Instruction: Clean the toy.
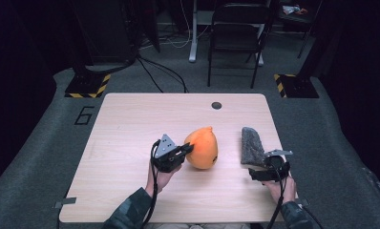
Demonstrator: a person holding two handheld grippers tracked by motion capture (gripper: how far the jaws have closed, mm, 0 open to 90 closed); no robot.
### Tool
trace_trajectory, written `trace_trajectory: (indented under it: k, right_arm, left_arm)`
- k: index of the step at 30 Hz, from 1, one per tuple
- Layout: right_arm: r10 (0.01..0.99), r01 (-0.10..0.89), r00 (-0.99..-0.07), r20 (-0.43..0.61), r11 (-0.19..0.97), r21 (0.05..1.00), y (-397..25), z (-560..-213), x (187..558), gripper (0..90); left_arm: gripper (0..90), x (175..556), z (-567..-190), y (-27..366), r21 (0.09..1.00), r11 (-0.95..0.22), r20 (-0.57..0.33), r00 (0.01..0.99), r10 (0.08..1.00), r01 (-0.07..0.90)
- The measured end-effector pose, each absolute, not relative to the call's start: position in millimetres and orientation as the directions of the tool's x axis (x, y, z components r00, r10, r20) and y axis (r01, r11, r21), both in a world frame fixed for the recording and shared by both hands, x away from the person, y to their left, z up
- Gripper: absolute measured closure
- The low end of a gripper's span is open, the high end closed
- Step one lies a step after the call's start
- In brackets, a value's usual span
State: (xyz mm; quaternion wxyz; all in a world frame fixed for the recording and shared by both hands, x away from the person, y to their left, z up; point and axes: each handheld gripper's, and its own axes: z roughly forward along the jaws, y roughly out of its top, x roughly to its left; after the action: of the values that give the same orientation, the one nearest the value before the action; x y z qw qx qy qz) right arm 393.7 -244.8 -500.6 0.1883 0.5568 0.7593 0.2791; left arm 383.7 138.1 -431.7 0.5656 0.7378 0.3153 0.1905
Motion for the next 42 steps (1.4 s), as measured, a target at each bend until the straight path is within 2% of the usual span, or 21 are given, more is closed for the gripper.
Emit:
trace_trajectory:
  k: [11, 17, 22, 24, 34, 42]
  right_arm:
    - [0.931, 0.711, -0.357, -0.070, 0.320, 0.626, -241, -517, 383, 0.0]
    - [0.939, 0.715, -0.343, -0.022, 0.277, 0.642, -245, -521, 380, 0.0]
    - [0.948, 0.717, -0.319, 0.010, 0.234, 0.657, -247, -524, 380, 0.0]
    - [0.947, 0.714, -0.322, 0.008, 0.237, 0.658, -247, -524, 379, 0.0]
    - [0.949, 0.717, -0.315, 0.015, 0.228, 0.659, -245, -524, 379, 0.0]
    - [0.945, 0.710, -0.326, 0.010, 0.238, 0.663, -244, -524, 381, 0.0]
  left_arm:
    - [85.1, 348, -419, 157, 0.957, -0.170, -0.065, 0.743, 0.666, 0.236]
    - [85.1, 336, -428, 172, 0.945, -0.170, -0.094, 0.732, 0.675, 0.278]
    - [85.0, 343, -447, 184, 0.919, -0.189, -0.118, 0.698, 0.706, 0.347]
    - [85.0, 348, -451, 192, 0.914, -0.157, -0.149, 0.669, 0.728, 0.374]
    - [85.0, 362, -469, 213, 0.876, -0.170, -0.130, 0.560, 0.818, 0.452]
    - [82.2, 374, -483, 225, 0.839, -0.189, -0.119, 0.512, 0.851, 0.510]
